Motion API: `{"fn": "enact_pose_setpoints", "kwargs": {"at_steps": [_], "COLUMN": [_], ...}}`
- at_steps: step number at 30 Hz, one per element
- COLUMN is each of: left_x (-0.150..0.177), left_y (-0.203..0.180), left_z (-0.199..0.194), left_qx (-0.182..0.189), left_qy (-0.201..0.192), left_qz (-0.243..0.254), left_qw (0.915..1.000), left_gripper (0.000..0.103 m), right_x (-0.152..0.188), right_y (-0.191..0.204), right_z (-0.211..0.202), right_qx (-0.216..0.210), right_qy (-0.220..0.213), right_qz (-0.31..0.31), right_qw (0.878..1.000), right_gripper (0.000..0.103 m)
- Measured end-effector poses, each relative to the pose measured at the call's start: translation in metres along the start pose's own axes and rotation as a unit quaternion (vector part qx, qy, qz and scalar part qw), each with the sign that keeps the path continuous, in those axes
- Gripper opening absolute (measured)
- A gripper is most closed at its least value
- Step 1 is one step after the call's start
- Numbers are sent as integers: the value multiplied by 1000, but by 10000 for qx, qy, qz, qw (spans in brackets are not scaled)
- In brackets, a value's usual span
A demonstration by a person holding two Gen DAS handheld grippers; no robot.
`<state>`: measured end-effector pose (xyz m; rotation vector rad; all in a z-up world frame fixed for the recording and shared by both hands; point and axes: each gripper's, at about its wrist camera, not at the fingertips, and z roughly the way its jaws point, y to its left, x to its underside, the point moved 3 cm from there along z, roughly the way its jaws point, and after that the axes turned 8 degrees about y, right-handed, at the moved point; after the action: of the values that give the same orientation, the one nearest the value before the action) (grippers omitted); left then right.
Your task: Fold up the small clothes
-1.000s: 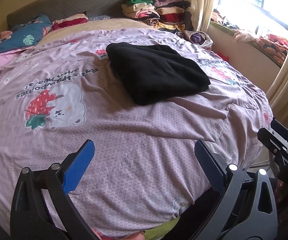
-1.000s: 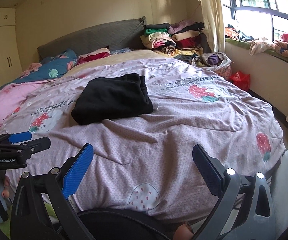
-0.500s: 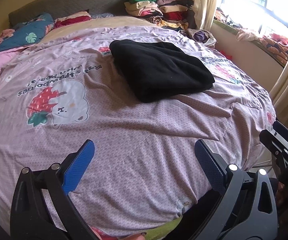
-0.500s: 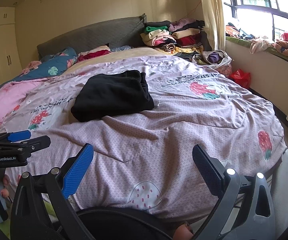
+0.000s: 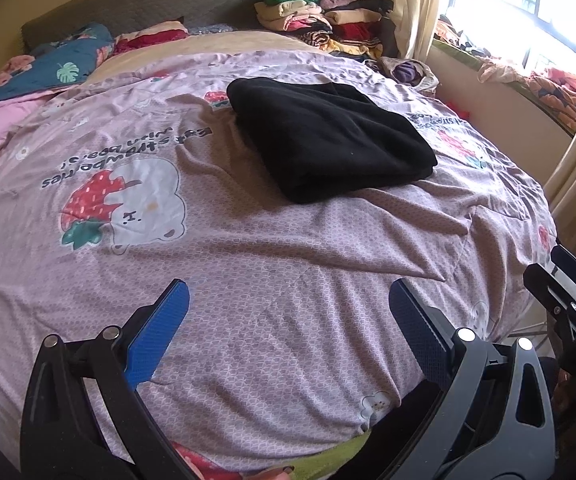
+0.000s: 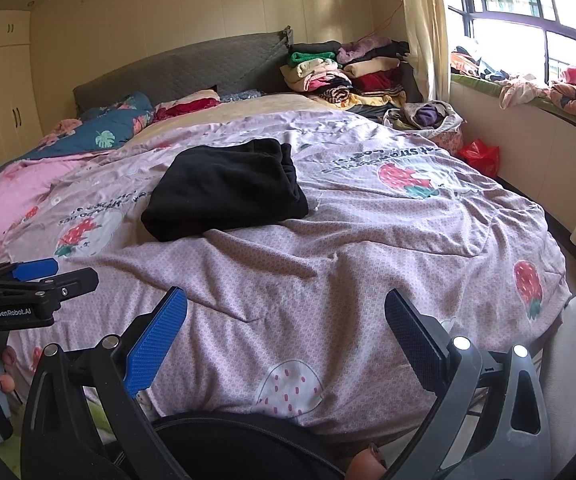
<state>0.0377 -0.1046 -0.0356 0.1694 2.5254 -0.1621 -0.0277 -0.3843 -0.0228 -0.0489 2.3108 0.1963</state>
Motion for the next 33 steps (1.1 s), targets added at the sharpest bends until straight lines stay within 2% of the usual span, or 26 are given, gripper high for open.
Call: {"fn": "enact_pose_setpoints", "kwargs": {"at_steps": [33], "left_x": [-1], "left_y": [5], "left_z": [2], "left_qx": [-57], "left_qy": [60], "left_qz": [-78], "left_qw": [9999], "left_gripper": [94], "right_x": [1], "right_y": [2], "right_z": [0], "right_qx": [18], "right_qy": [17], "right_qz": [-7], "right_qw": [10000], "right_gripper": [98]}}
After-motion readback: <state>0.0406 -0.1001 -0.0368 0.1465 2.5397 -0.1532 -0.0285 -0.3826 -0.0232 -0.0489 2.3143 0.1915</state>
